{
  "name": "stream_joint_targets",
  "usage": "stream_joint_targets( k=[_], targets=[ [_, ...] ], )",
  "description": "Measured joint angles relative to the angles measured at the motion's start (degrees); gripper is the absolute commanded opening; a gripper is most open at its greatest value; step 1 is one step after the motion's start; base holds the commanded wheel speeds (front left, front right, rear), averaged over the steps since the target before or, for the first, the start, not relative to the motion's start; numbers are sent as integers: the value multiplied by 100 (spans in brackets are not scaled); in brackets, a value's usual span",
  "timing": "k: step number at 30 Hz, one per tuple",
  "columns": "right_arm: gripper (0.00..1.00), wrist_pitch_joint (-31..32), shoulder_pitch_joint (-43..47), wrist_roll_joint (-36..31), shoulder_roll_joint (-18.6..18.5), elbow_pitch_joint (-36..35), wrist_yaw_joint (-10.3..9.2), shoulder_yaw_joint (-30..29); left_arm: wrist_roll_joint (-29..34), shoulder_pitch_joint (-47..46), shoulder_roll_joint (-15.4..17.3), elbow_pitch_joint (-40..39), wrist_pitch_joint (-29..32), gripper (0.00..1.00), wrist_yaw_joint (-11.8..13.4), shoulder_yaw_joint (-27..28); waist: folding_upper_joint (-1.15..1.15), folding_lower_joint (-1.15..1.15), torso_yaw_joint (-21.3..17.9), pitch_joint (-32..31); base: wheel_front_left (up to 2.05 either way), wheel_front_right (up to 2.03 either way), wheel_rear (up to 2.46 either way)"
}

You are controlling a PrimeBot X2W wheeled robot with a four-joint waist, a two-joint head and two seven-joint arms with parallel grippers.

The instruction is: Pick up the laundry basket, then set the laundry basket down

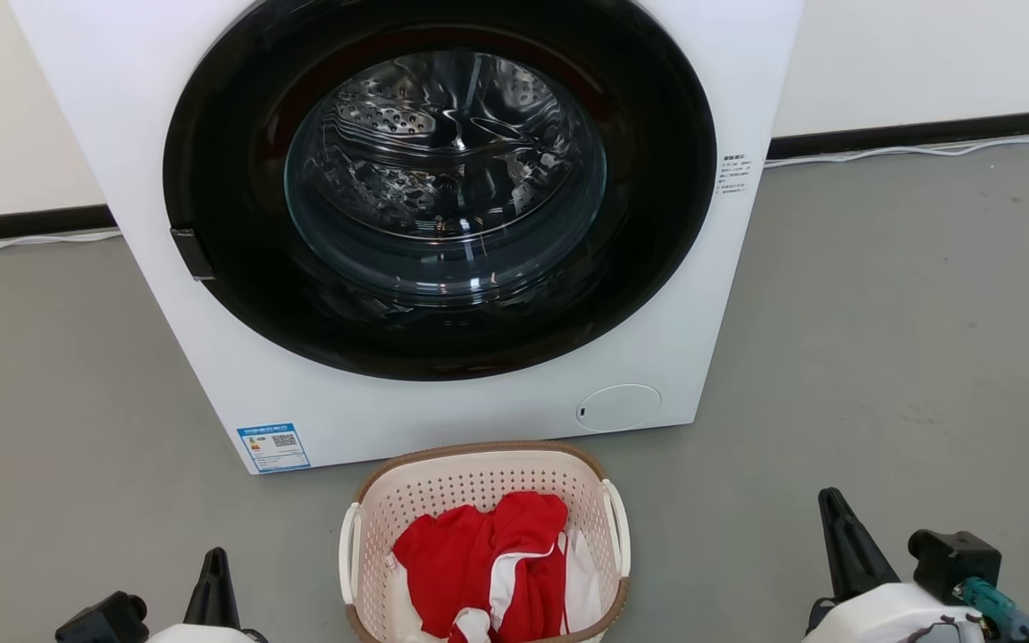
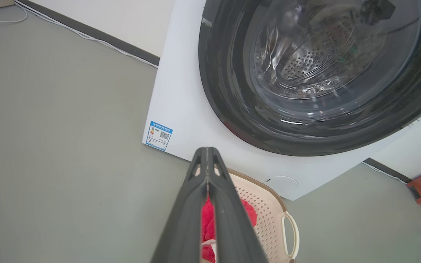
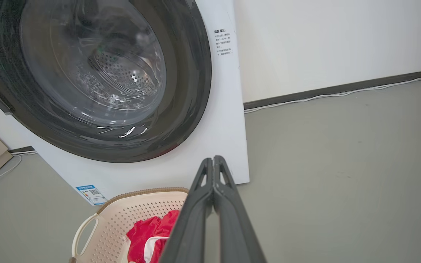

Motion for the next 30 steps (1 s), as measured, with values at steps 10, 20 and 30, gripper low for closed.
stream_joint_targets(
  k=[10, 20, 30],
  targets=[
    [0, 157, 0, 740, 0, -122, -7, -27, -602, -1, 5, -92, 159, 0, -23, -16, 0, 0, 43, 17, 0, 0, 0],
    [0, 308, 0, 1483, 0, -197, -8, -57, -1196, -5, 7, -191, 311, 0, -74, -33, 0, -1, 86, 34, 0, 0, 0],
    [0, 457, -1, 2220, 1, -308, -11, -88, -1748, -10, 12, -275, 464, 0, -125, -55, 0, -1, 129, 51, 0, 0, 0]
  ],
)
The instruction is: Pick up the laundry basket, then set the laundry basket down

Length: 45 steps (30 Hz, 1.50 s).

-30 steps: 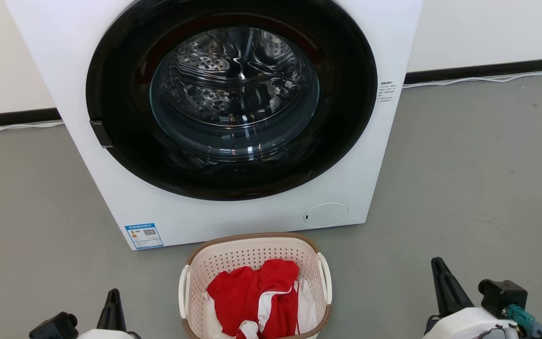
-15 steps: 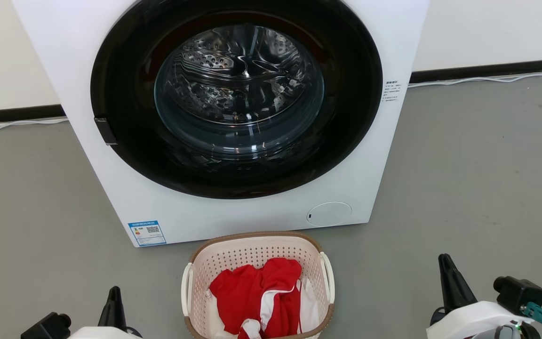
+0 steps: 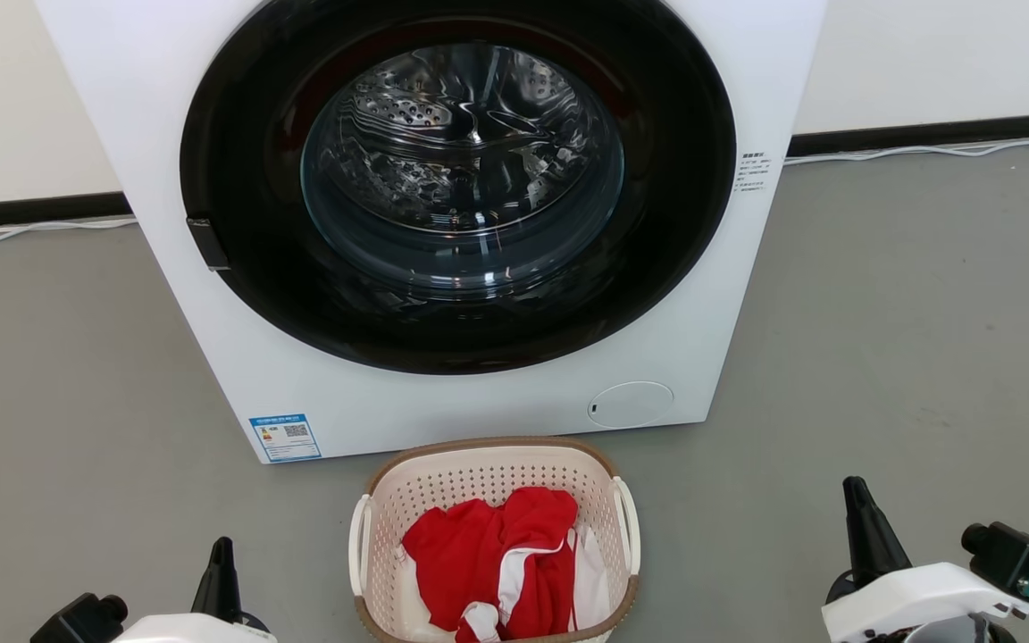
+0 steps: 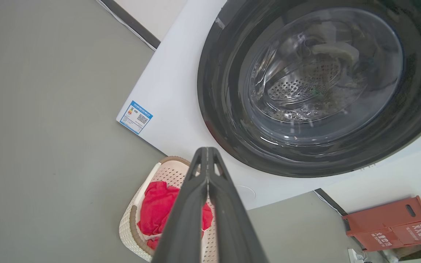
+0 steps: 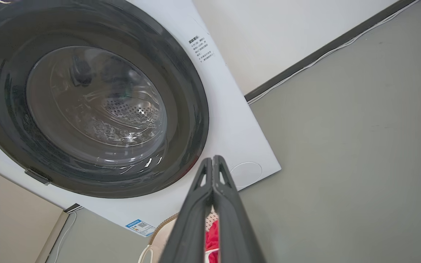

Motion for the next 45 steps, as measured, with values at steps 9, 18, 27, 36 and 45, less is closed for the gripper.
stream_joint_targets(
  k=[9, 18, 27, 36, 45],
  targets=[
    [0, 159, 0, 660, 0, -66, -1, -63, -550, -5, 7, -91, 160, 0, -52, -16, 0, 0, 38, 15, 0, 0, 0],
    [0, 301, -1, 1323, 1, -151, -1, -103, -1047, -18, 14, -162, 293, 0, -101, -34, 0, 0, 77, 30, 0, 0, 0],
    [0, 420, -2, 1986, 2, -235, -1, -136, -1594, -75, 22, -256, 453, 0, -148, -51, 0, 0, 115, 46, 0, 0, 0],
    [0, 584, -2, 2642, 2, -309, -1, -163, -2098, -82, 24, -328, 598, 0, -193, -68, 0, 0, 153, 61, 0, 0, 0],
    [0, 711, -3, 3227, 2, -403, -1, -188, -2552, -96, 27, -406, 705, 0, -248, -89, 0, 0, 187, 75, 0, 0, 0]
  ],
)
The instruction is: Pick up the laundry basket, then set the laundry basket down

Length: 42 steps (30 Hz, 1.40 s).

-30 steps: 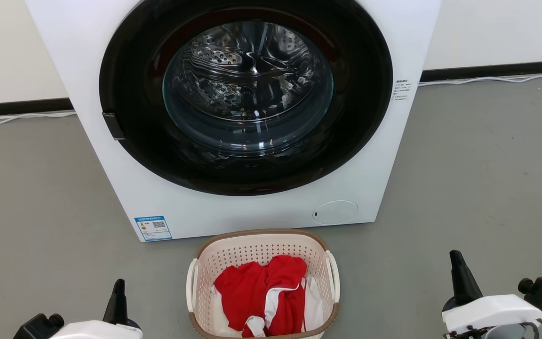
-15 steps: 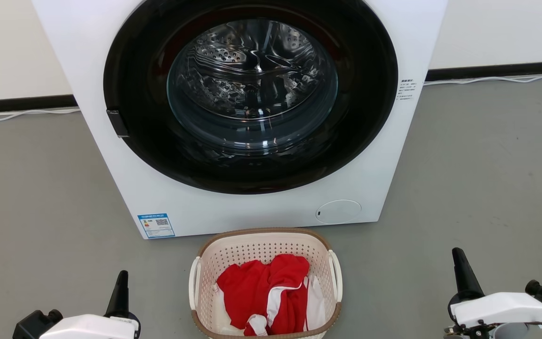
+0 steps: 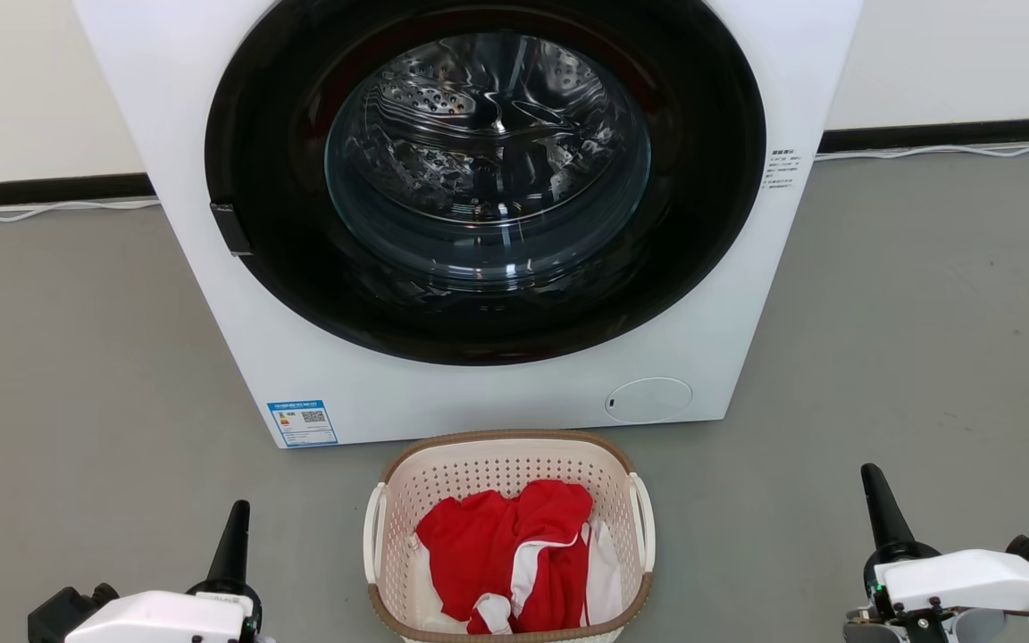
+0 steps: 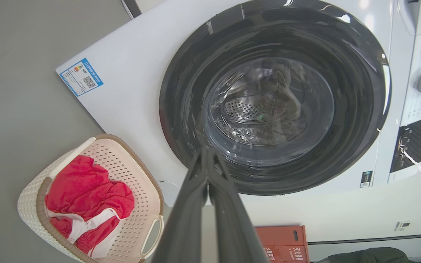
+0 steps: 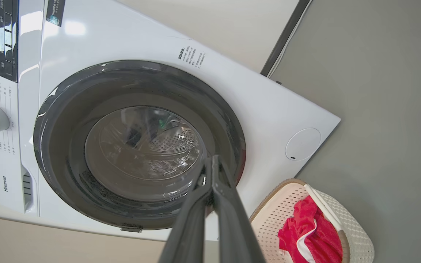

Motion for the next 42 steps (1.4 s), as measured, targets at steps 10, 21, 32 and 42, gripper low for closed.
stream_joint_targets(
  k=[10, 21, 32, 42],
  targets=[
    [0, 157, -2, 809, 0, -75, 0, -75, -648, -28, 7, -93, 199, 0, -53, -13, 0, 0, 47, 18, 0, 0, 0],
    [0, 356, -3, 1623, 0, -199, 0, -118, -1292, -99, 11, -202, 350, 0, -105, -29, 0, 0, 93, 37, 0, 0, 0],
    [0, 510, -4, 2437, 0, -279, 0, -149, -1946, -110, 18, -298, 546, 0, -149, -42, 0, 0, 141, 56, 0, 0, 0],
    [0, 599, -8, 2791, 0, -353, 0, -163, -2230, -115, 22, -349, 602, 0, -154, -48, 0, 0, 158, 63, 0, 0, 0]
  ],
)
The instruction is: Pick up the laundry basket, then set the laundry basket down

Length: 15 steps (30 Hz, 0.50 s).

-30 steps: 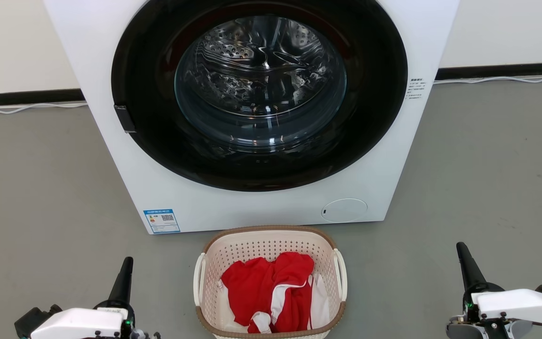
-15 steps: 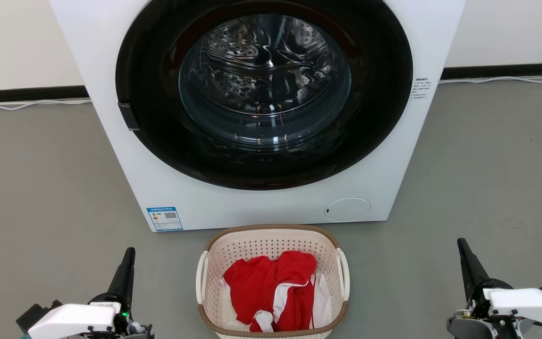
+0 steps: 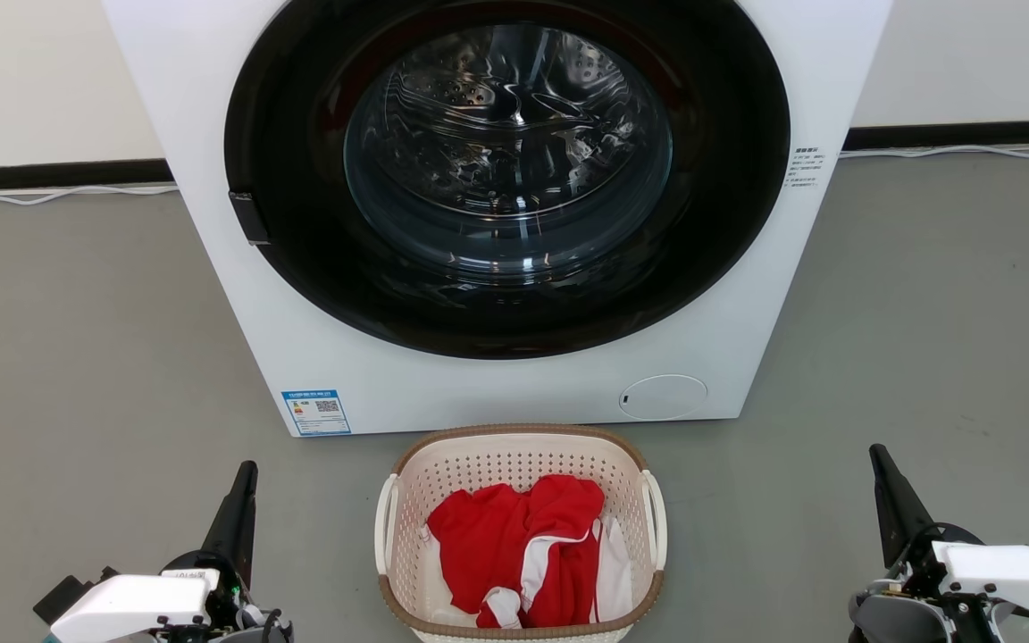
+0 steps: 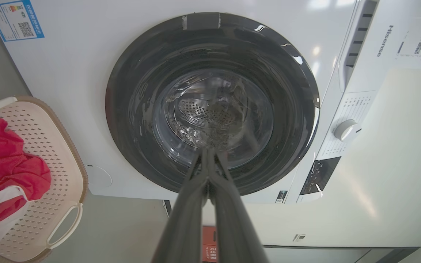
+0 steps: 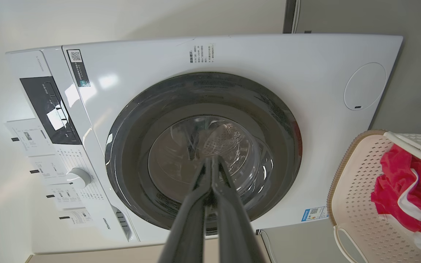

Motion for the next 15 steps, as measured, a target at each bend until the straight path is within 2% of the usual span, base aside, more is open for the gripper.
stream_joint_targets(
  k=[15],
  targets=[
    [0, 0, 0, 0, 0, -1, 0, 0, 0, -1, 0, -2, 0, 0, 0, 0, 0, 0, 0, 0, 0, 0, 0]
  ],
)
